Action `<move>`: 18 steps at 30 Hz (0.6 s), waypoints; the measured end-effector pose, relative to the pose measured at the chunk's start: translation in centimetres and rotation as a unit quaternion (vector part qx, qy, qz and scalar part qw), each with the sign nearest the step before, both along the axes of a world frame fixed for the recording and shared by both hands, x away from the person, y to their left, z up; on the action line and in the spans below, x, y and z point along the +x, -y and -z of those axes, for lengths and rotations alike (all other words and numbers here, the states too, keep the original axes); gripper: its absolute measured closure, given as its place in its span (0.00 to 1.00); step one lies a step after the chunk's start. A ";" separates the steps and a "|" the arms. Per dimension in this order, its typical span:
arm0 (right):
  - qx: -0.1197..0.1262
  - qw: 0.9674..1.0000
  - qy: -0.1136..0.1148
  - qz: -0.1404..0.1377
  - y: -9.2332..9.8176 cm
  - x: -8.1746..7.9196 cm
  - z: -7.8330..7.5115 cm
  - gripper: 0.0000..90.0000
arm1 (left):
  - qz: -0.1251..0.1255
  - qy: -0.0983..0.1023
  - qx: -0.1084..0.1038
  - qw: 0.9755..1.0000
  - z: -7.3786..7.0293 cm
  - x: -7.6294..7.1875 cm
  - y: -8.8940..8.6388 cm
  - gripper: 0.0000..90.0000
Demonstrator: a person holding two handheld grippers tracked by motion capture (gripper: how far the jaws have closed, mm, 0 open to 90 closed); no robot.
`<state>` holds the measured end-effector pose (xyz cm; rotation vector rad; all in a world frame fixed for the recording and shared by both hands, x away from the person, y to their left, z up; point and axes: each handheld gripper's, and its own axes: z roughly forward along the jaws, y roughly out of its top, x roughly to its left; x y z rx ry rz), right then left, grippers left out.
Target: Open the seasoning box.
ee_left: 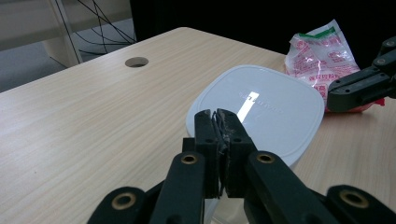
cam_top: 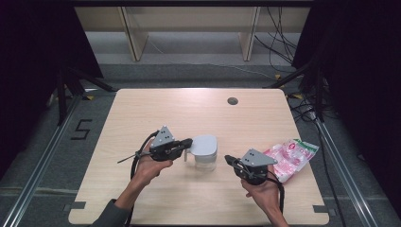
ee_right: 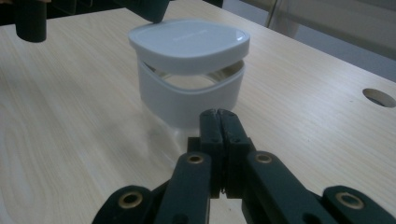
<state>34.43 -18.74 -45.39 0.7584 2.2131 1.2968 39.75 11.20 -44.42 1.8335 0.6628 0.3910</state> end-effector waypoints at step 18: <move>0.000 1.000 -0.010 -0.005 -1.1 1.3 -0.4 1.00 | 0.000 0.000 -0.003 1.000 0.1 -0.1 -0.1 0.99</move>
